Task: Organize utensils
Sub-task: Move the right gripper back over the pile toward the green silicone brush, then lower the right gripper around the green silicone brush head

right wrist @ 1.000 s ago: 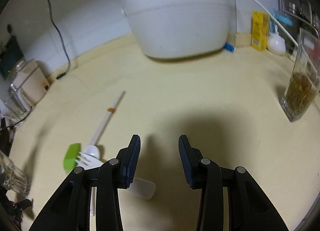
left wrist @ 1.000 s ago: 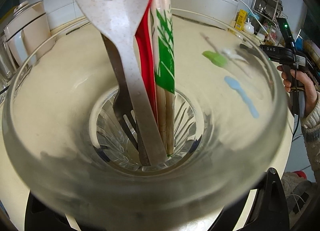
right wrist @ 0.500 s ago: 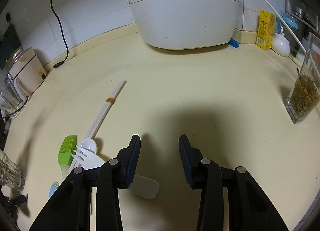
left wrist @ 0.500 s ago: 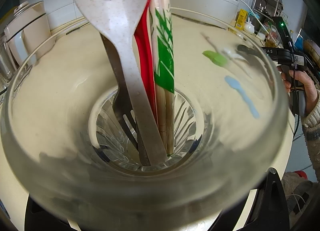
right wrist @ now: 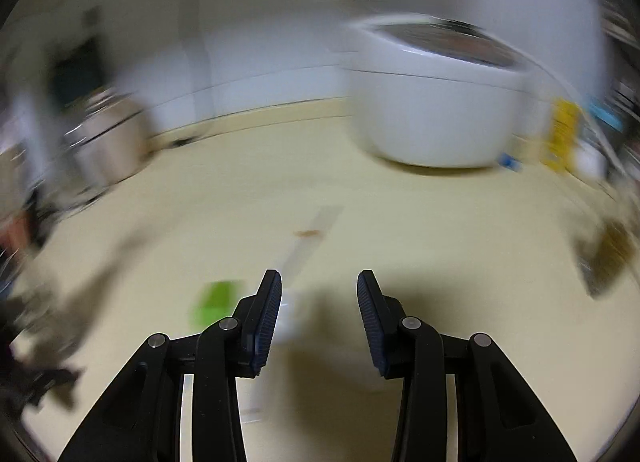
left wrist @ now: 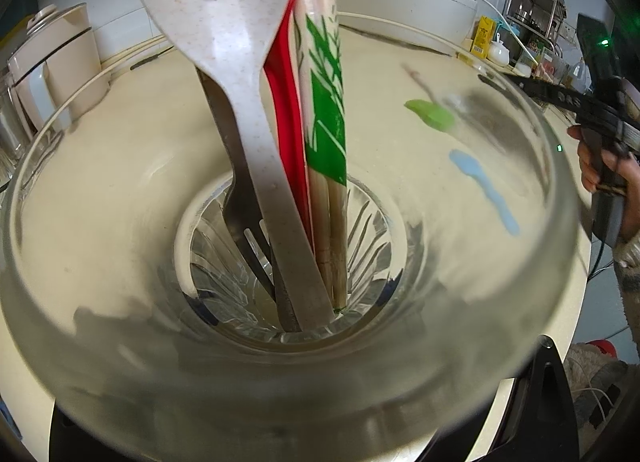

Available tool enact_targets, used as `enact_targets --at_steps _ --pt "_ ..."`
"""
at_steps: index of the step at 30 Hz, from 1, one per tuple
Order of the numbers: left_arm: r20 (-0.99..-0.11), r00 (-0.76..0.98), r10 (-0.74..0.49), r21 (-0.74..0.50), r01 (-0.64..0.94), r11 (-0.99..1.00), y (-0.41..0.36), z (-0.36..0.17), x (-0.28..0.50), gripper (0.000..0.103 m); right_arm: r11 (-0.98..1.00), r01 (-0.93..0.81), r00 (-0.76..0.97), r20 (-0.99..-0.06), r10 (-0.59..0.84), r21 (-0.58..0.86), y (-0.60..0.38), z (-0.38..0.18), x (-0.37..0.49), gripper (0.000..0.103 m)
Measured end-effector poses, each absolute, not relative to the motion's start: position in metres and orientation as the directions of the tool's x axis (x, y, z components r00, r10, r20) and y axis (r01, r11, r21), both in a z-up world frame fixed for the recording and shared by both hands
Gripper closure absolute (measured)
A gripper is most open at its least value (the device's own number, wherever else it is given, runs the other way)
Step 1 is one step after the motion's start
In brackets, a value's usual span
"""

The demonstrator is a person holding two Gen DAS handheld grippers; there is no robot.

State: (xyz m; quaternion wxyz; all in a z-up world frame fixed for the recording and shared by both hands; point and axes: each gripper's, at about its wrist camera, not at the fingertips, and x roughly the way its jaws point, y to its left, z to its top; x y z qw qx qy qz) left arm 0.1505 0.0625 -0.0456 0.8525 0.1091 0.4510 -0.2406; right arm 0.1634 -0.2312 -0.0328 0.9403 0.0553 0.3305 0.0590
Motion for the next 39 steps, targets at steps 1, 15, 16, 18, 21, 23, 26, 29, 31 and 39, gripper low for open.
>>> enact_targets --at_steps 1,15,16,18,21,23,26,29,31,39 --pt "-0.821 0.477 -0.314 -0.034 0.509 0.860 0.063 -0.045 0.151 0.005 0.984 -0.129 0.749 -0.638 0.179 0.126 -0.217 -0.033 0.167 0.063" --pt "-0.822 0.477 -0.312 -0.031 0.510 0.860 0.060 -0.045 0.151 0.005 0.958 -0.280 0.619 -0.774 0.133 -0.060 -0.147 -0.062 0.215 0.063" --pt "-0.822 0.477 -0.311 -0.030 0.510 0.860 0.060 -0.045 0.151 0.005 0.954 -0.298 0.618 -0.770 0.159 -0.042 -0.147 -0.062 0.215 0.063" --pt "-0.823 0.478 -0.307 -0.025 0.510 0.860 0.060 -0.045 0.151 0.005 0.950 -0.307 0.618 -0.770 0.158 -0.052 -0.146 -0.061 0.214 0.072" --pt "-0.824 0.478 -0.305 -0.022 0.510 0.860 0.059 -0.045 0.151 0.005 0.945 -0.320 0.622 -0.767 0.156 -0.067 -0.144 -0.061 0.212 0.072" --pt "-0.824 0.478 -0.305 -0.022 0.510 0.860 0.059 -0.045 0.151 0.005 0.942 -0.329 0.620 -0.768 0.162 -0.067 -0.142 -0.062 0.209 0.072" --pt "-0.824 0.478 -0.305 -0.022 0.510 0.860 0.059 -0.045 0.151 0.005 0.939 -0.339 0.615 -0.769 0.174 -0.059 -0.143 -0.062 0.204 0.072" --pt "-0.824 0.478 -0.305 -0.022 0.510 0.860 0.059 -0.045 0.151 0.005 0.935 -0.353 0.617 -0.762 0.197 -0.045 -0.143 -0.059 0.198 0.072" --pt "-0.824 0.478 -0.305 -0.022 0.510 0.860 0.059 -0.045 0.151 0.005 0.930 -0.364 0.626 -0.751 0.212 -0.041 -0.142 -0.056 0.193 0.072" --pt "-0.824 0.478 -0.305 -0.023 0.510 0.860 0.059 -0.045 0.151 0.004 0.918 -0.368 0.707 -0.686 0.174 -0.146 -0.134 -0.039 0.166 0.072"
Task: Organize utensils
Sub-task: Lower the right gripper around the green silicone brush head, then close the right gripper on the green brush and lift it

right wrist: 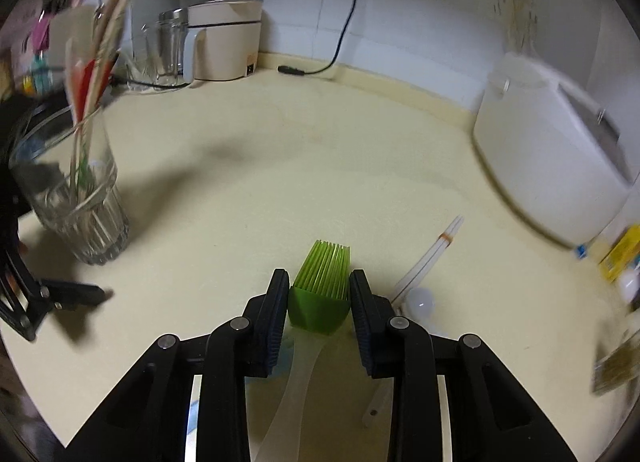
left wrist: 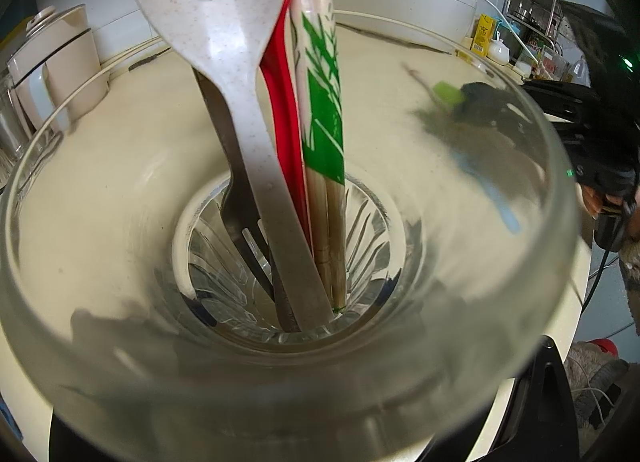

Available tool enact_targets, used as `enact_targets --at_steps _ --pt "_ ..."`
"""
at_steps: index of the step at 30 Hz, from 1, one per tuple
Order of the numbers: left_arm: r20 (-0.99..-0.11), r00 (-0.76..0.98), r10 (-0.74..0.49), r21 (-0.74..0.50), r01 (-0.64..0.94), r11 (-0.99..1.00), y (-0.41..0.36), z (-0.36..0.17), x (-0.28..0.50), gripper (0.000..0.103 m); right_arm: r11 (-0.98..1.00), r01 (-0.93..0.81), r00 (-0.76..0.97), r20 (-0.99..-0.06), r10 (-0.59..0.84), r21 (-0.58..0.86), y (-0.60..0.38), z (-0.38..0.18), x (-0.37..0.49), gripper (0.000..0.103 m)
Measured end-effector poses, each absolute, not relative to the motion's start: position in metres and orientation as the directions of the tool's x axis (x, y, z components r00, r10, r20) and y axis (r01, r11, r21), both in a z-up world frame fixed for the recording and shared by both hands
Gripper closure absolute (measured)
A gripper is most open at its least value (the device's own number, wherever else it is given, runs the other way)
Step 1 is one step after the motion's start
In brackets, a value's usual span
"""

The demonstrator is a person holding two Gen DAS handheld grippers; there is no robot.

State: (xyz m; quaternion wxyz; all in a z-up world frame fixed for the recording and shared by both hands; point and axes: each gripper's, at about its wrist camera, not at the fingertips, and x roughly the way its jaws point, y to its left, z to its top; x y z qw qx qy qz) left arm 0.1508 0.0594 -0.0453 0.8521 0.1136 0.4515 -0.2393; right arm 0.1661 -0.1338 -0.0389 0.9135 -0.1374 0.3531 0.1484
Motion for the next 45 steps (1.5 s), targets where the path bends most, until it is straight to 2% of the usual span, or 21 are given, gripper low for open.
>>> enact_targets --at_steps 5,12,16,22,27,37,45 --pt "-0.824 0.478 -0.305 -0.022 0.510 0.860 0.059 -0.045 0.151 0.004 0.920 -0.371 0.700 -0.689 0.187 -0.126 -0.131 -0.037 0.162 0.072" --pt "-0.824 0.478 -0.305 -0.023 0.510 0.860 0.059 -0.045 0.151 0.004 0.901 -0.420 0.611 -0.701 0.368 0.107 -0.166 -0.031 0.164 0.072" --pt "-0.824 0.478 -0.305 -0.023 0.510 0.860 0.059 -0.045 0.151 0.004 0.902 -0.422 0.600 -0.717 0.354 0.092 -0.180 -0.035 0.161 0.072" --pt "-0.824 0.478 -0.305 -0.022 0.510 0.860 0.059 -0.045 0.151 0.004 0.861 -0.494 0.551 -0.723 0.417 0.120 -0.178 -0.044 0.149 0.071" --pt "-0.824 0.478 -0.305 -0.023 0.510 0.860 0.059 -0.045 0.151 0.004 0.880 -0.474 0.584 -0.741 0.332 0.021 -0.172 -0.045 0.139 0.070" --pt "-0.824 0.478 -0.305 -0.022 0.510 0.860 0.059 -0.045 0.151 0.004 0.891 -0.453 0.536 -0.791 0.295 0.025 -0.165 -0.062 0.134 0.068" --pt "-0.824 0.477 -0.305 -0.023 0.510 0.860 0.059 -0.045 0.151 0.004 0.904 -0.427 0.545 -0.791 0.279 0.025 -0.154 -0.064 0.146 0.068"
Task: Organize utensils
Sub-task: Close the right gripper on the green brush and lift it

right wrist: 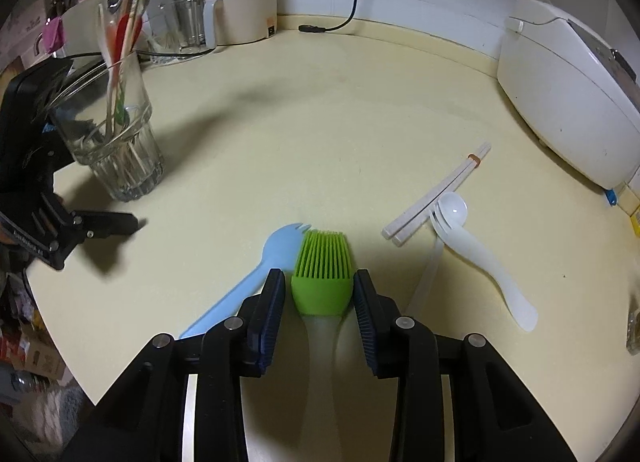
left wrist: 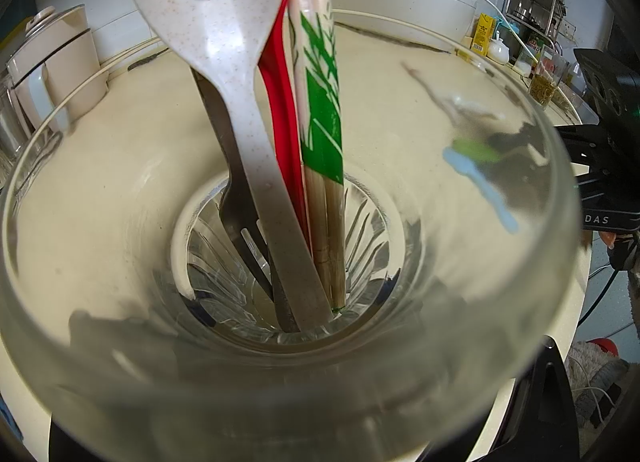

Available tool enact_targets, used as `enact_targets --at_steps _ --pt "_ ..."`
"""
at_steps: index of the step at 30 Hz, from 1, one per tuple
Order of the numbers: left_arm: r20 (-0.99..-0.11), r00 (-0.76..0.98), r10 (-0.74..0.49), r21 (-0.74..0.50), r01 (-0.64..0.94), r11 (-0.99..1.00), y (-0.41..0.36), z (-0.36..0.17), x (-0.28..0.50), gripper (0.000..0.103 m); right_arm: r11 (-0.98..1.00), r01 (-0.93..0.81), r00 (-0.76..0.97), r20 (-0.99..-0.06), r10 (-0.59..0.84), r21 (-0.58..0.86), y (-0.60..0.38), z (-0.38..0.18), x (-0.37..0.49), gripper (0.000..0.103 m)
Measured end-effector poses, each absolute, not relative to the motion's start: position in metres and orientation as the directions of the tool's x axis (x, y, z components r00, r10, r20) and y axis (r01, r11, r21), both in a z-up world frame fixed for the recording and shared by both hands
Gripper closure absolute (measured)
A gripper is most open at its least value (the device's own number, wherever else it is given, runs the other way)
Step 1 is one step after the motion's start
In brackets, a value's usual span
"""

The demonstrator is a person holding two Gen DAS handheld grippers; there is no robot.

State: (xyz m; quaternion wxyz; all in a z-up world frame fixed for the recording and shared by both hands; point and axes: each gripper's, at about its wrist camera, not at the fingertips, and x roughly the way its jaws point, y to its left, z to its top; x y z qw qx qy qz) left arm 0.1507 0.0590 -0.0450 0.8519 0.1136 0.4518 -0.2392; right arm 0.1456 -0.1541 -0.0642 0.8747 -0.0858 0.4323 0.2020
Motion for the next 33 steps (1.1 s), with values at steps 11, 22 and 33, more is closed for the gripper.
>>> enact_targets --at_steps 11,22,33 --pt "-0.824 0.477 -0.305 -0.023 0.510 0.860 0.059 -0.045 0.151 0.004 0.918 -0.393 0.601 -0.740 0.303 0.056 -0.155 -0.050 0.141 0.072" --pt "-0.824 0.477 -0.305 -0.023 0.510 0.860 0.059 -0.045 0.151 0.004 0.904 -0.373 0.746 -0.511 0.427 0.211 -0.174 0.022 0.116 0.072" --pt "-0.824 0.477 -0.305 -0.023 0.510 0.860 0.059 -0.045 0.151 0.004 0.883 -0.383 0.783 -0.412 0.467 0.273 -0.172 0.047 0.104 0.072"
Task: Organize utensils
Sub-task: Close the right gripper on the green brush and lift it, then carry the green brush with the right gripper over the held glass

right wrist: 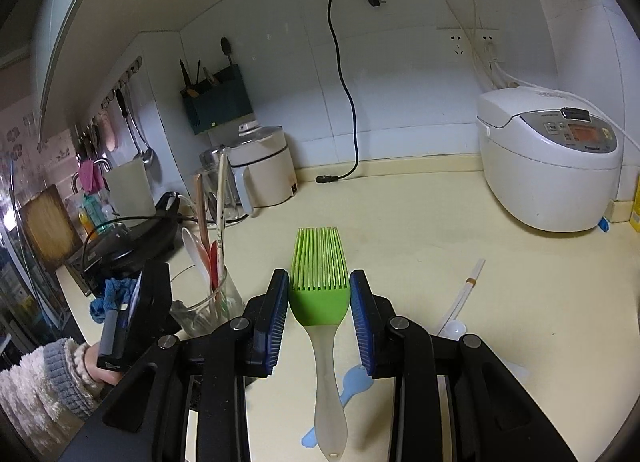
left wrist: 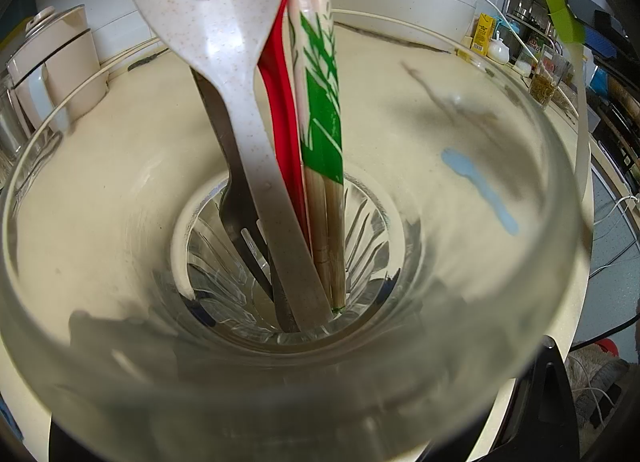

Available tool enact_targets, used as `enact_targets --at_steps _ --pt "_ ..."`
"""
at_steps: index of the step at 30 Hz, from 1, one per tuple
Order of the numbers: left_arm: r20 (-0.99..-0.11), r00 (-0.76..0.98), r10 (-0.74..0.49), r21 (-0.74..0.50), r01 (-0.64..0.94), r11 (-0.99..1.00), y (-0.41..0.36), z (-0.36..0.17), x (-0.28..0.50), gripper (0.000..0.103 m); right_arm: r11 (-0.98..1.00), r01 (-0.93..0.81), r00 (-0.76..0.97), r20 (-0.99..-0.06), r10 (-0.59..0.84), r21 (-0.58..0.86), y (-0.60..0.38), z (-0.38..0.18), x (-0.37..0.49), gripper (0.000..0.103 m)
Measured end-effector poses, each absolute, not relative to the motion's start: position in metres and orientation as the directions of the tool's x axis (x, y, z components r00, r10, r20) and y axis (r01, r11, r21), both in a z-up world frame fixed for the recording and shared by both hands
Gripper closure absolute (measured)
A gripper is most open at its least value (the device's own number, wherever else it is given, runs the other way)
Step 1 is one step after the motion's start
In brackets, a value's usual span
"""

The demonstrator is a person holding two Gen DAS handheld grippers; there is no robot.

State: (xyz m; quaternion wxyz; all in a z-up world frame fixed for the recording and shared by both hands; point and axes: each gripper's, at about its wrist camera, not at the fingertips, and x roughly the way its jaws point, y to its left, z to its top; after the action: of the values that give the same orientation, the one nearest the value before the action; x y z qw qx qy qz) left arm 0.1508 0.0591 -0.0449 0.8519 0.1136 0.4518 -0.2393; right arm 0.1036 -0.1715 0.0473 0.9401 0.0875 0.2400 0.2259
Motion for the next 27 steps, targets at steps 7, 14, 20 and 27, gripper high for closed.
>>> enact_targets --at_steps 7,14,20,27 --pt "-0.824 0.477 -0.305 -0.023 0.510 0.860 0.059 -0.045 0.151 0.004 0.877 -0.368 0.782 -0.408 0.471 0.308 -0.178 0.040 0.099 0.072" --pt "-0.824 0.477 -0.305 -0.023 0.510 0.860 0.059 -0.045 0.151 0.004 0.878 -0.358 0.781 -0.414 0.468 0.317 -0.178 0.035 0.097 0.072" --pt "-0.824 0.477 -0.305 -0.023 0.510 0.860 0.059 -0.045 0.151 0.004 0.879 -0.353 0.779 -0.420 0.465 0.319 -0.178 0.032 0.097 0.072" --pt "-0.824 0.477 -0.305 -0.023 0.510 0.860 0.059 -0.045 0.151 0.004 0.888 -0.338 0.782 -0.432 0.449 0.311 -0.178 0.029 0.097 0.072"
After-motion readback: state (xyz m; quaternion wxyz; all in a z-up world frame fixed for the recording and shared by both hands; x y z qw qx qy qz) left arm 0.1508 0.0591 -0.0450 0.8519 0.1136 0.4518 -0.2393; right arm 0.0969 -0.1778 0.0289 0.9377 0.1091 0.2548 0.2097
